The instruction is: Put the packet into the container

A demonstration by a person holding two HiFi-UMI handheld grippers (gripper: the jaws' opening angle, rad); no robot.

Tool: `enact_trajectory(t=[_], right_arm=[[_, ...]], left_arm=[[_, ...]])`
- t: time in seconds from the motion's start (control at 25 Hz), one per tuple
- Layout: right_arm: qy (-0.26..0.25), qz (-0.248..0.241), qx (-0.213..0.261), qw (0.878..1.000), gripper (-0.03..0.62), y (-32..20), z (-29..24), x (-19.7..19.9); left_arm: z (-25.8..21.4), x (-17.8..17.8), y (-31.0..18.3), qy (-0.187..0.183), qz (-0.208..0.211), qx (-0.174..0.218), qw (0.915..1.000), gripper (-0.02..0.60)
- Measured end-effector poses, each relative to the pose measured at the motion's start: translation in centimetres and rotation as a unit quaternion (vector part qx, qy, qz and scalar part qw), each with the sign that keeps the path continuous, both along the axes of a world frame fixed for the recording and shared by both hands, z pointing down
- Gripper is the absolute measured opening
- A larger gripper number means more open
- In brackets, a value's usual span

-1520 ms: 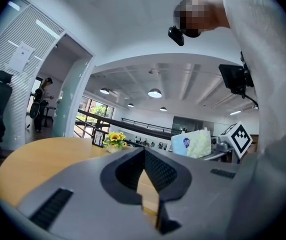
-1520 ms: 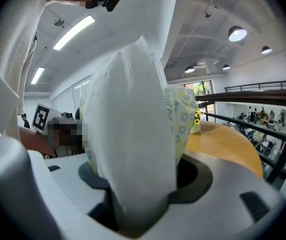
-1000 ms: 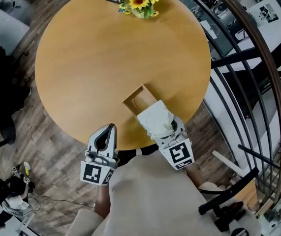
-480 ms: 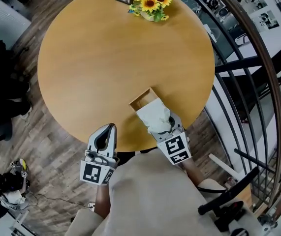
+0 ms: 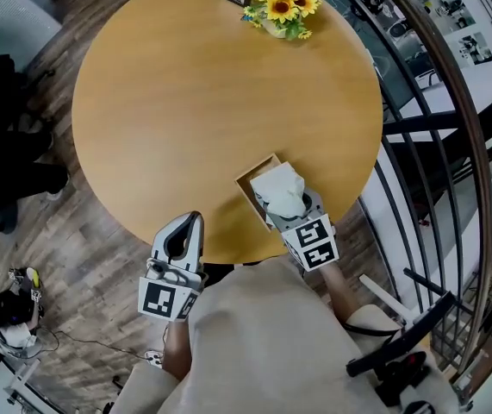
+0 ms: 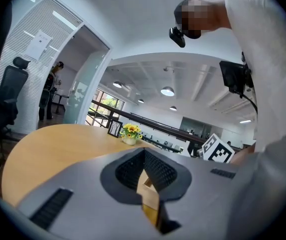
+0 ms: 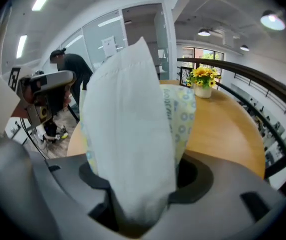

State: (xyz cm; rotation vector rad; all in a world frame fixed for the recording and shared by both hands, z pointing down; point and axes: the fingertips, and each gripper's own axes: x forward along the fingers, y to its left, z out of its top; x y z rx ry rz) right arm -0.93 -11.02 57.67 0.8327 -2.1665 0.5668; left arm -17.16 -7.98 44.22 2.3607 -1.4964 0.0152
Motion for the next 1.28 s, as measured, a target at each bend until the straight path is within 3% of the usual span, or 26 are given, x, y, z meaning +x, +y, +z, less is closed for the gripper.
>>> enact_trajectory(t=[0.2, 0.44, 0.72, 1.0, 1.28], right_arm=[[0.025, -0.041, -0.027, 0.998, 0.287, 1.2, 1.5, -0.7], [0.049, -0.037, -0.038, 0.997, 0.287, 1.1, 3.5, -0.8], [0.117, -0.042, -0.007, 0.992, 0.287, -0.2, 4.9, -0.5], [0.117, -0.07, -0.029, 0.99, 0.287, 0.0, 4.8, -0.7], [0.11, -0.105, -0.055, 0.987, 0.344, -0.1, 3.4, -0.6]], left_arm=[[-0.1, -0.1, 0.0, 0.004, -0.007, 0.005, 1.0, 0.005], [-0.4, -0.5, 0.4, 0.006, -0.02, 0.01, 0.9997, 0.005], [0.0, -0.7, 0.5, 0.01, -0.035, 0.01, 0.9993, 0.005], [-0.1, -1.3, 1.0, 0.008, -0.044, 0.015, 0.9989, 0.005], [0.0, -2.0, 1.3, 0.005, -0.05, 0.012, 0.9986, 0.005]])
